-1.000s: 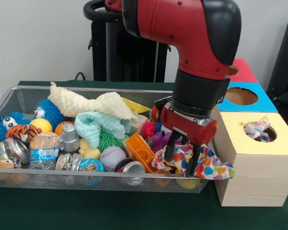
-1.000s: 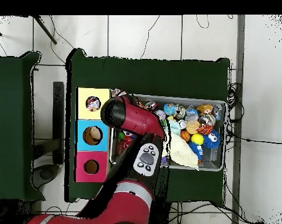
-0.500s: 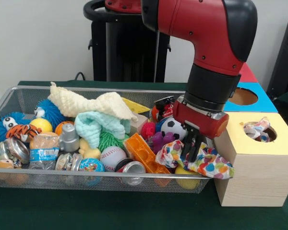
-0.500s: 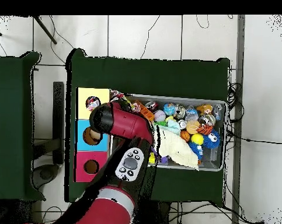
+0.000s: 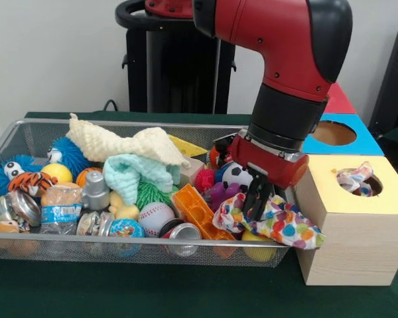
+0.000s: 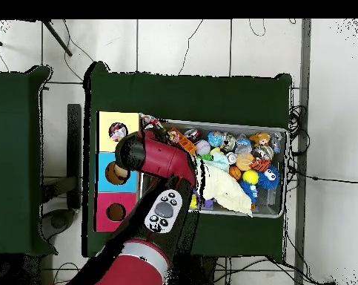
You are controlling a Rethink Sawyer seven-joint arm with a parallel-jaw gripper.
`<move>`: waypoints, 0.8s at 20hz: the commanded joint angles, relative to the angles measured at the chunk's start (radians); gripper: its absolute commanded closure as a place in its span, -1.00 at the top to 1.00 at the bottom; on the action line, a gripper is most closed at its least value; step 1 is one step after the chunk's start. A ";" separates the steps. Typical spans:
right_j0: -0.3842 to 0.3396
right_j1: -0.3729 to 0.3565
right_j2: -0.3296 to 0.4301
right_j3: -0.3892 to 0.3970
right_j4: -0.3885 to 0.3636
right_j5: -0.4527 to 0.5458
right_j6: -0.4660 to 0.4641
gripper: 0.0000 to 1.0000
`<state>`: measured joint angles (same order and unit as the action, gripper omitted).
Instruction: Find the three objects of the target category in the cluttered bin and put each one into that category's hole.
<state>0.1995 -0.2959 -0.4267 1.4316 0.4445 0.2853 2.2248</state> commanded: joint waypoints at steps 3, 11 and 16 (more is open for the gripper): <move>0.010 -0.099 -0.082 0.011 -0.017 0.047 0.157 -1.00; -0.003 -0.233 -0.086 0.007 -0.044 0.212 0.077 -1.00; 0.011 -0.261 -0.101 -0.001 -0.051 0.273 0.082 -1.00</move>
<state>0.2146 -0.4907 -0.5562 1.4292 0.4437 0.3859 2.2248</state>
